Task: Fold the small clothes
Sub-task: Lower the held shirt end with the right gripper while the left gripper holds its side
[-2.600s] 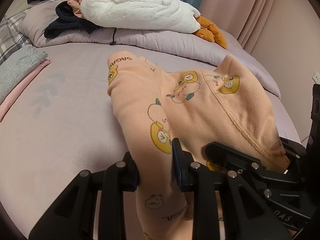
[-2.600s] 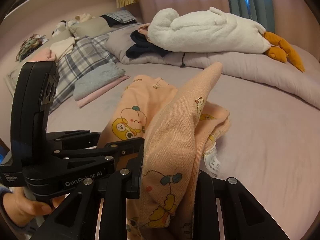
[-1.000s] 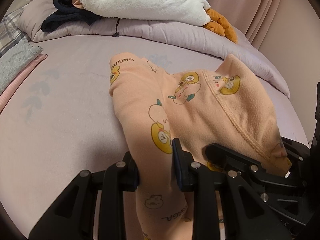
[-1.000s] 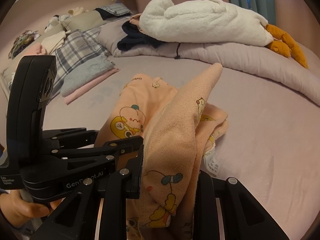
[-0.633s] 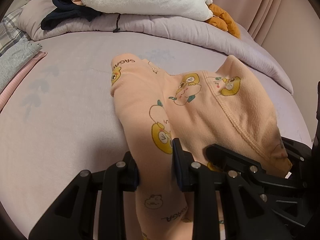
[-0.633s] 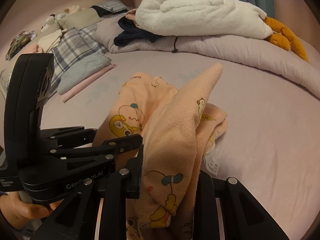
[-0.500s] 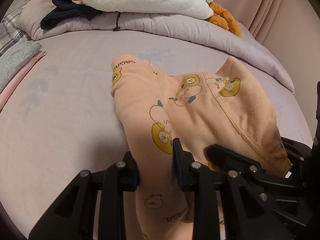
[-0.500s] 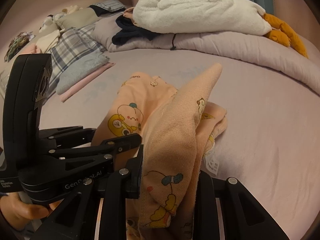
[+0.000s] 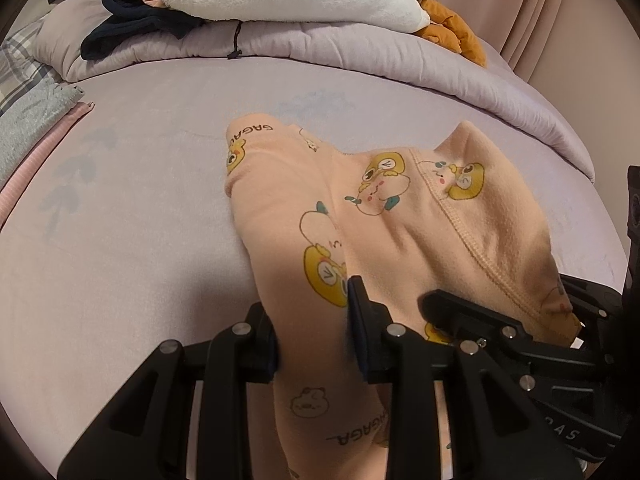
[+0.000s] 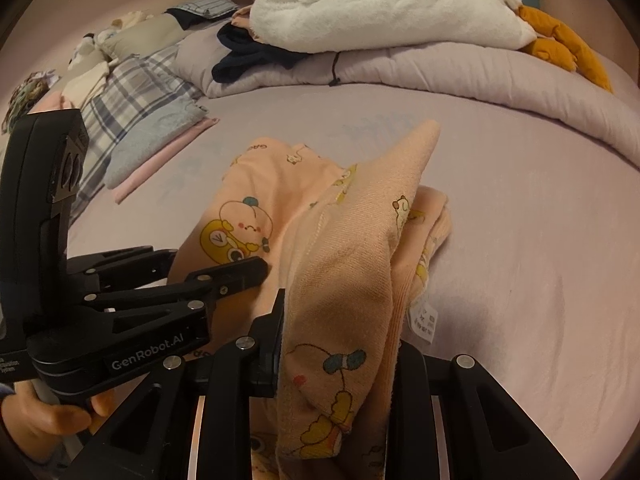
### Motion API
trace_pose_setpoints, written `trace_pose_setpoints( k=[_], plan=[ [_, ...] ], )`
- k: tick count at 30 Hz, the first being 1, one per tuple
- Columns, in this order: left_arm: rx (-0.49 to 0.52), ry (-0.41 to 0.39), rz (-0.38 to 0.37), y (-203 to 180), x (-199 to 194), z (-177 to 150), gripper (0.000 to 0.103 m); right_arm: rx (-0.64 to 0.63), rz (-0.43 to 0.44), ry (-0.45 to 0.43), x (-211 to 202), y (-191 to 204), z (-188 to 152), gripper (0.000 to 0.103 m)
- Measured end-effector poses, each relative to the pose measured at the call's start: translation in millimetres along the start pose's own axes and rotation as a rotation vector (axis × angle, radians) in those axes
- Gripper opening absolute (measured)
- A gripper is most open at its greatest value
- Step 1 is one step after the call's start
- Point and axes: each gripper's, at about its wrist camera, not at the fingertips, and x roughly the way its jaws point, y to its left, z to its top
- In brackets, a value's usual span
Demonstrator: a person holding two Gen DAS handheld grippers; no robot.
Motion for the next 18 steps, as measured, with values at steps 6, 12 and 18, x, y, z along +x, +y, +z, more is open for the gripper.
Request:
trace_pose_setpoints(
  k=[6,12,18],
  plan=[
    [0.004,0.006,0.008,0,1,0,0.032,0.048,0.019,0.026,4,-11,-1,0.027],
    [0.006,0.010,0.015,2,2,1,0.034,0.082,0.024,0.040,5,-17,-4,0.030],
    [0.005,0.015,0.024,2,3,2,0.038,0.107,0.034,0.049,5,-20,-6,0.032]
  ],
)
